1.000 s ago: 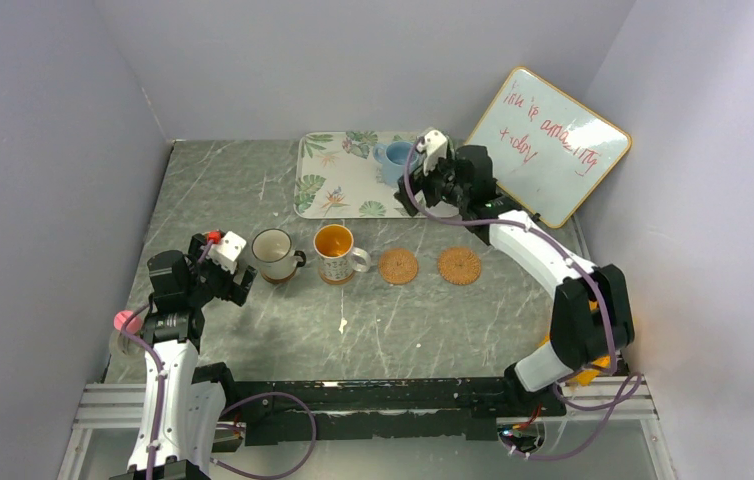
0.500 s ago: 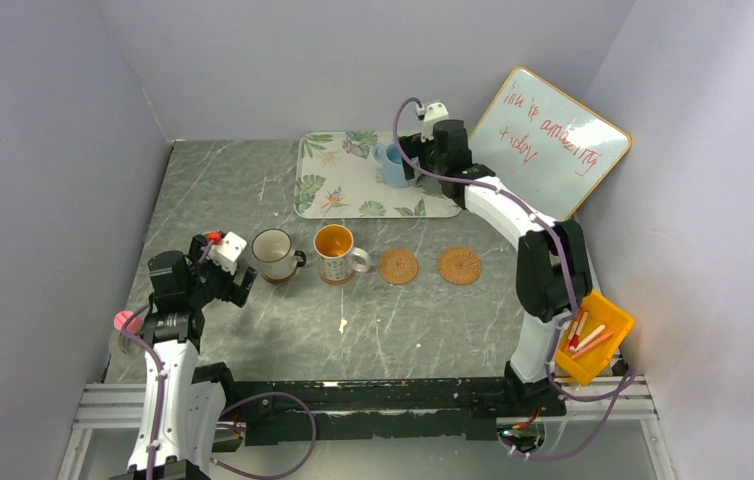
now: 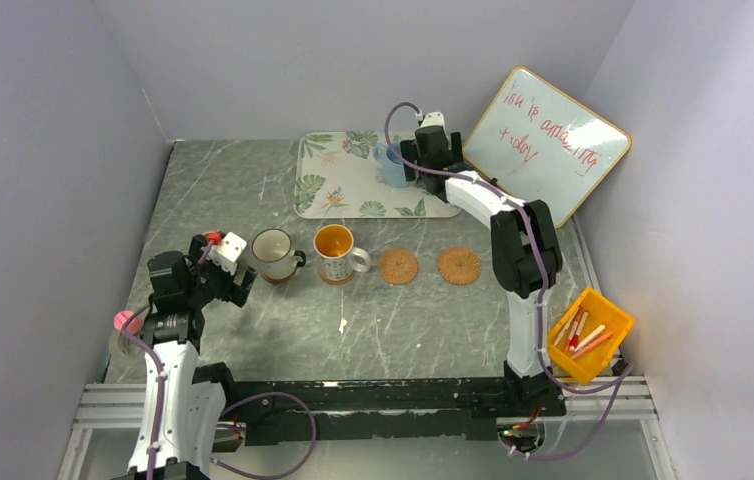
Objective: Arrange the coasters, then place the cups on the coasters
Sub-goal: Pick up the cup from the tray.
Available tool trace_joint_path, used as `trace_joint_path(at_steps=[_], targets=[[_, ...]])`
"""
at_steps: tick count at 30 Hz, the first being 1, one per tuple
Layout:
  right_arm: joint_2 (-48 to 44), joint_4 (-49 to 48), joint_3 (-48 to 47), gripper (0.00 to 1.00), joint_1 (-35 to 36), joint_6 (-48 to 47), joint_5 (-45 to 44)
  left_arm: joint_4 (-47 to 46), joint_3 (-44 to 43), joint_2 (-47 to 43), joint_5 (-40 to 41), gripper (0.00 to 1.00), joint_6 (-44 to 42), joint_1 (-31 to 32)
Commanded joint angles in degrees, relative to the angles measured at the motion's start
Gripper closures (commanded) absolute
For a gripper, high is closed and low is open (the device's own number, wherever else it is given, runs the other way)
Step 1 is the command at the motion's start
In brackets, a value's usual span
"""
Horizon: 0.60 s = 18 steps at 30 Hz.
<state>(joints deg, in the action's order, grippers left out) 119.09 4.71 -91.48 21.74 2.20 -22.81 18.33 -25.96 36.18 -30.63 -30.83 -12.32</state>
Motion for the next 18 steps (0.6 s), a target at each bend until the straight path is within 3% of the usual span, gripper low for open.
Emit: trace_joint_path(at_steps=[1, 18], targets=[[1.78, -1.64, -5.09, 0.00, 0.11, 0.81, -5.41, -0.55, -0.15, -0.68, -1.61, 0.04, -0.63, -0.34], [5.67, -4.51, -4.69, 0.00, 0.08, -3.17, -7.52, -0.57, -0.15, -0.59, -1.68, 0.04, -0.63, -0.38]])
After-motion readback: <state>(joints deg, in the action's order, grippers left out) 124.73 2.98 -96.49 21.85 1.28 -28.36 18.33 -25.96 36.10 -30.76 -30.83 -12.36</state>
